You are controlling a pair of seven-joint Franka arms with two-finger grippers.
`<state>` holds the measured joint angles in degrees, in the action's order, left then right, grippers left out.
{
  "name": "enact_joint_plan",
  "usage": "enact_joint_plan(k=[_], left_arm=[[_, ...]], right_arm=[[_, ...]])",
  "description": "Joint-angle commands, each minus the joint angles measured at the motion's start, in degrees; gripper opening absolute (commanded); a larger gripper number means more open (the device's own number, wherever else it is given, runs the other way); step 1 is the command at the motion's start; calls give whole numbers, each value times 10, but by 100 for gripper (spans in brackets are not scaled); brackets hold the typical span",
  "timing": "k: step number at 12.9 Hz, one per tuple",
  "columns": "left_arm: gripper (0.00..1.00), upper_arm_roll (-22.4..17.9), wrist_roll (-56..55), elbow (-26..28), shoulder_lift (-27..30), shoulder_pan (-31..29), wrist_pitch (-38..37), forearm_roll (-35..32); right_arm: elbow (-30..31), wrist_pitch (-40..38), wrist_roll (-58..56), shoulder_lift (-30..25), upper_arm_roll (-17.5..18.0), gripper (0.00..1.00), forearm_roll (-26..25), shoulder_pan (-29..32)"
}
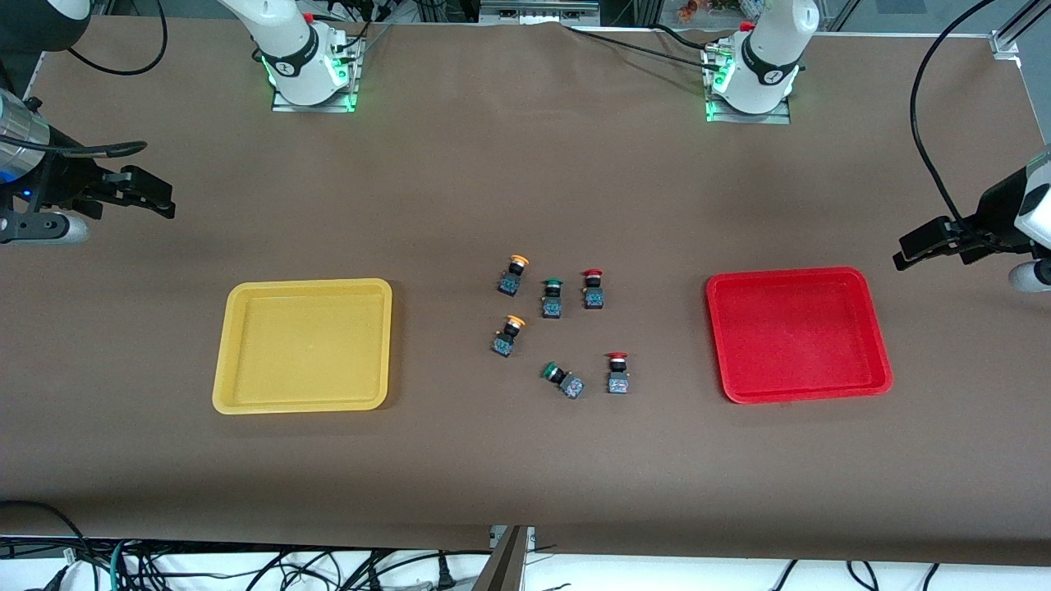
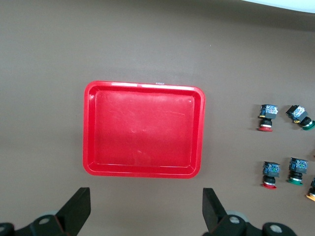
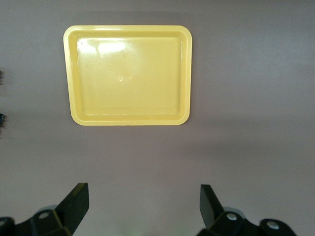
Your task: Place red and yellow buttons in trays
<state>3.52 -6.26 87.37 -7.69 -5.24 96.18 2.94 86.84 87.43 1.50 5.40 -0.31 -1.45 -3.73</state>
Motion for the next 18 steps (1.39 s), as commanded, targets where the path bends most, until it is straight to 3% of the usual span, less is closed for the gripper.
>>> enact_joint_plan(k=[1,13,18], left_arm=[[100,6,-10,-18,-8,16,13,-29],[100,-1,-2,-21,-22,0,-12,-22],[100,6,-23,-20,-51,34,-4,-20]], right_arm=[[-9,0,-5,3,2,100,8,4],[-9,-1,-5,3,2,100,8,4],[-15,-1,-8,11,2,100,7,4]])
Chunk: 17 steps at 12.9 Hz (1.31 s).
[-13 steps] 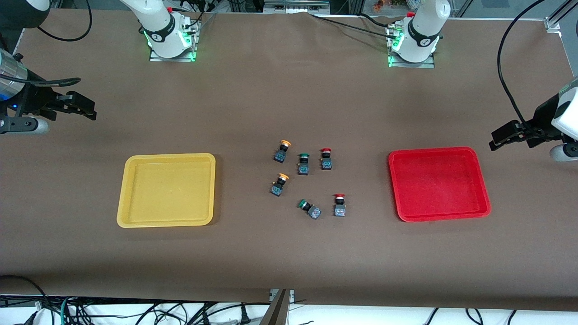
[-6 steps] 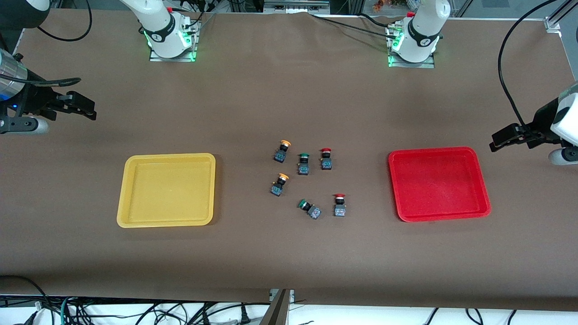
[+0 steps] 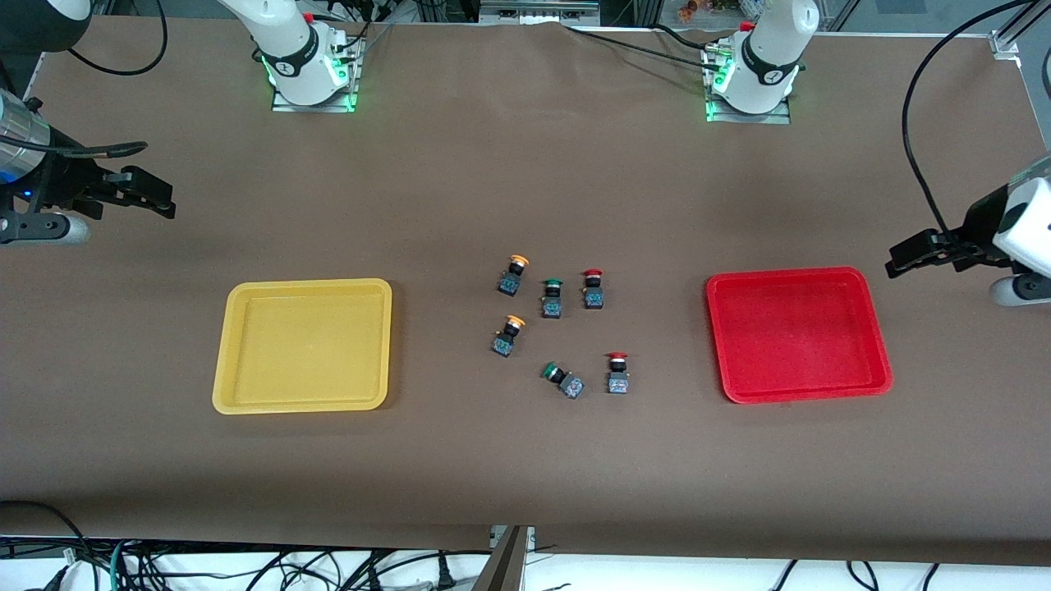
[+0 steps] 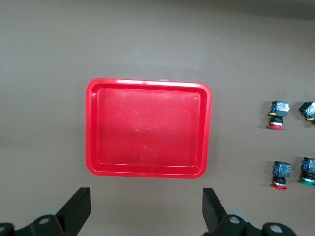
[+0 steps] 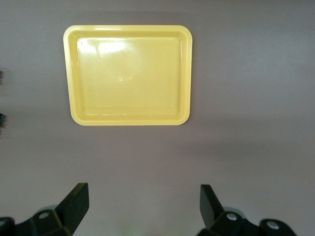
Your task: Place red and yellow buttons in trays
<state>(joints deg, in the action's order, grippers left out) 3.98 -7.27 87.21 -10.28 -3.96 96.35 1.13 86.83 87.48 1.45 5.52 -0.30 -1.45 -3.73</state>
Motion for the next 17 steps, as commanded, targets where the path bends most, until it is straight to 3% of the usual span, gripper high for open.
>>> enact_joint_plan(k=[1,4,8,12,17], left_arm=[[100,2,-15,-20,-40,39,-6,-1],[100,2,-77,-20,-81,76,22,-3],[100,4,-80,-20,-128,98,106,4],[100,4,-83,-22,-213,151,199,2],[100,3,-116,-136,-336,200,222,2]], right_arm=[[-15,-1,-8,10,2,100,7,4],[-15,-1,-22,11,2,100,7,4],[-14,-1,-17,13,2,100,8,1],[-14,1,-18,35,1,100,8,4],[-13,11,-28,66,-1,100,7,7]])
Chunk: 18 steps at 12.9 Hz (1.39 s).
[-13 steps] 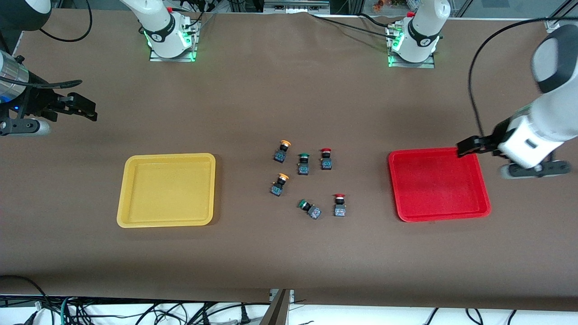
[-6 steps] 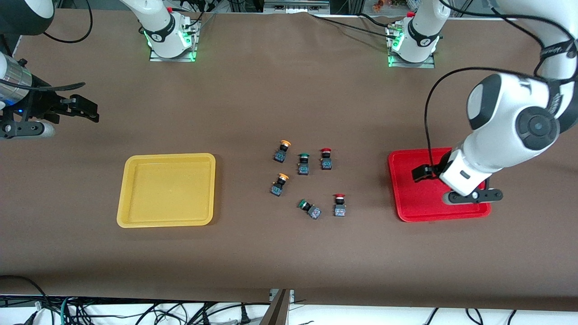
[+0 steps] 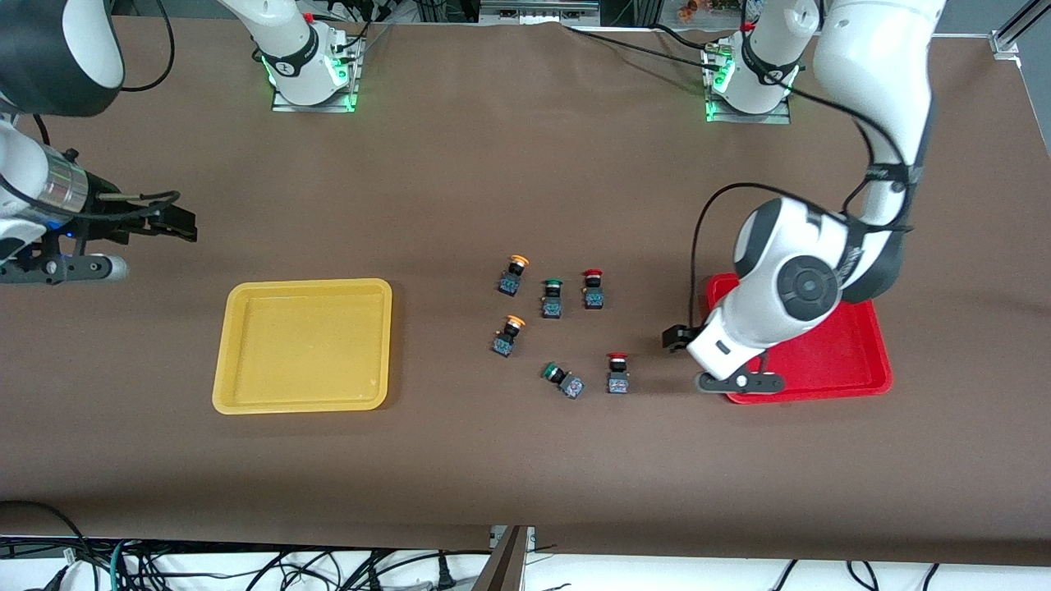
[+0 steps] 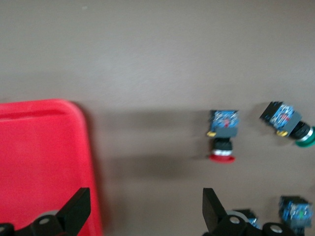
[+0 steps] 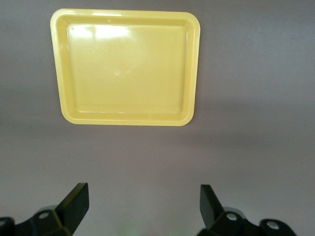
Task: Place red and yellow buttons in trays
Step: 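Reach the left gripper to a red button while the right gripper approaches buttons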
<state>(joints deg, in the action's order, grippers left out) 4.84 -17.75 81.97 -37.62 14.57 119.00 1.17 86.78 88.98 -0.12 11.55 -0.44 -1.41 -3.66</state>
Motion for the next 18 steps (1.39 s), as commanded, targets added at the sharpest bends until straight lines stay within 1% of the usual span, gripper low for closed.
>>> enact_joint_plan(k=[1,3,4,7,10,11,12,13,14,15,16,17,18], left_arm=[[100,-5,-6,-98,-84,19,4,1],[100,-5,-11,-102,-113,33,68,3],[100,-5,-13,-103,-130,42,96,3],[100,-5,-36,-106,-172,51,176,5],[100,-5,-34,-105,-188,56,184,2],[100,-5,-35,-104,-188,56,183,2],[100,-5,-35,-103,-188,61,182,2],[97,-5,-35,-103,-186,65,182,0],[68,-5,-36,-103,-186,66,178,-1],[47,-5,-36,-102,-187,67,178,-3],[35,-6,-36,-100,-187,68,178,-3],[33,-5,-36,-100,-187,68,178,-3],[25,-5,-36,-100,-186,68,178,-3]], right_arm=[[-13,-2,-3,8,1,100,7,6],[-12,27,16,30,3,100,8,-2],[-9,46,50,45,5,100,9,-10],[-9,95,170,90,5,100,33,-58],[-7,144,261,129,5,100,40,-112],[-7,157,305,140,5,100,58,-130],[-6,169,331,152,5,100,65,-144],[-6,177,341,161,5,100,66,-164],[-6,188,352,173,5,100,66,-184],[0,206,390,183,5,100,66,-200],[4,231,430,194,5,100,66,-226],[5,250,459,206,5,100,65,-243],[5,268,484,220,5,100,66,-259]])
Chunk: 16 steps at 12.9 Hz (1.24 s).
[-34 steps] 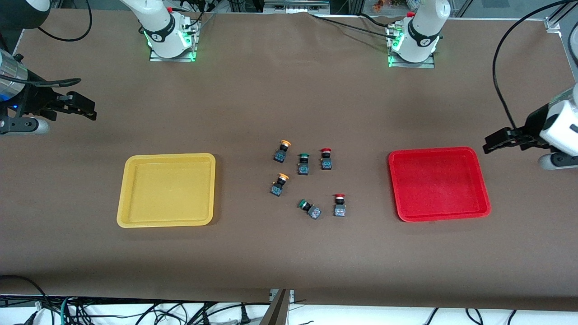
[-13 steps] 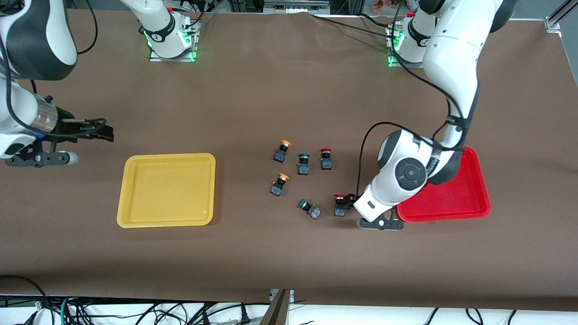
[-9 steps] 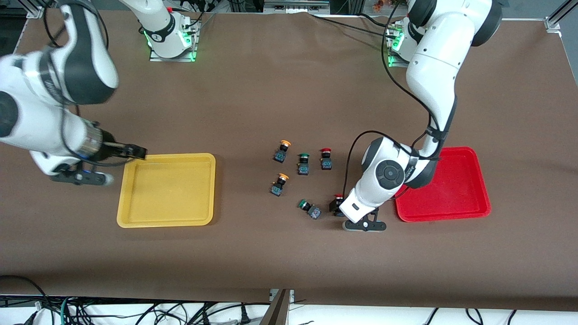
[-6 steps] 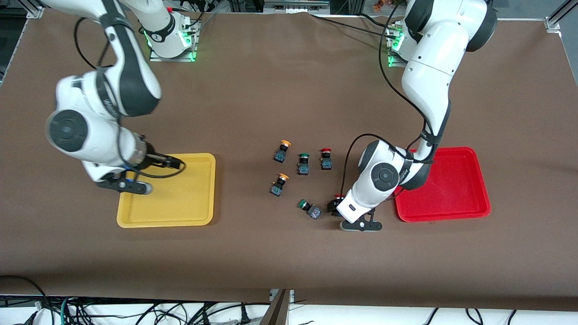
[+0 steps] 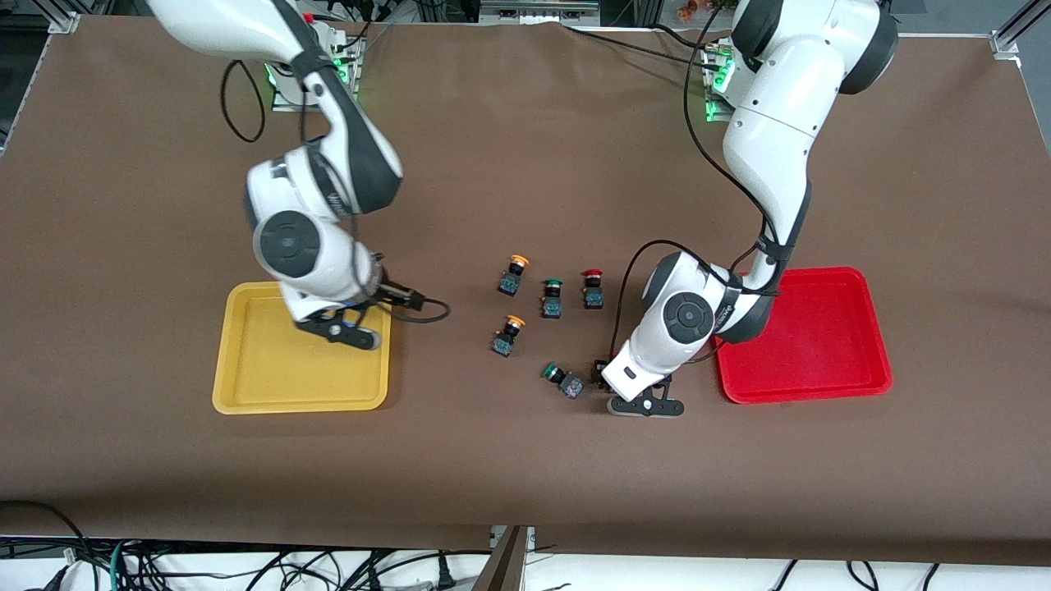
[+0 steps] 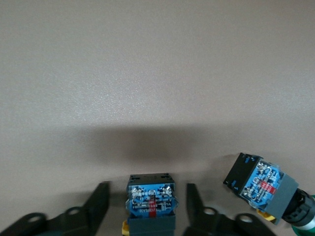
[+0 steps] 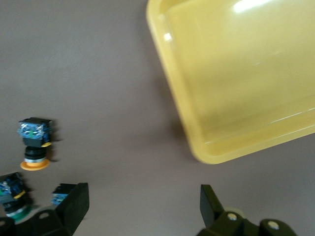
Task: Place red and yellow buttons in trays
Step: 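Reach the left gripper to a red button while the right gripper approaches buttons, then grasp the red button with the left gripper while the right gripper grasps yellow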
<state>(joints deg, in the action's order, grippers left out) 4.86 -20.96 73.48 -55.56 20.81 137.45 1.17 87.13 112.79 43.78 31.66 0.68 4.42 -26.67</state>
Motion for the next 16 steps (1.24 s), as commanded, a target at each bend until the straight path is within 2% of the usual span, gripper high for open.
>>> enact_joint_plan(k=[1,3,7,11,13,14,15,16], left_arm=[[23,-6,-4,-15,-4,6,-10,-3],[23,-6,-4,-15,2,3,-18,-3],[22,-10,7,-18,46,-13,-131,-4],[22,-9,99,-18,113,-52,-309,2],[21,-8,144,2,159,-87,-385,3],[21,-7,175,26,191,-112,-397,3],[21,-6,216,71,229,-145,-394,3],[17,-6,267,114,256,-179,-381,3]], right_arm=[[2,47,74,30,-6,100,7,-43],[9,91,125,53,-6,100,8,-70],[12,179,209,96,-6,100,7,-120],[12,224,238,129,-6,100,7,-151],[12,229,238,133,-6,100,8,-153],[12,232,238,133,-6,99,7,-154],[13,238,238,133,-6,94,7,-160],[13,240,238,137,-6,72,7,-163]])
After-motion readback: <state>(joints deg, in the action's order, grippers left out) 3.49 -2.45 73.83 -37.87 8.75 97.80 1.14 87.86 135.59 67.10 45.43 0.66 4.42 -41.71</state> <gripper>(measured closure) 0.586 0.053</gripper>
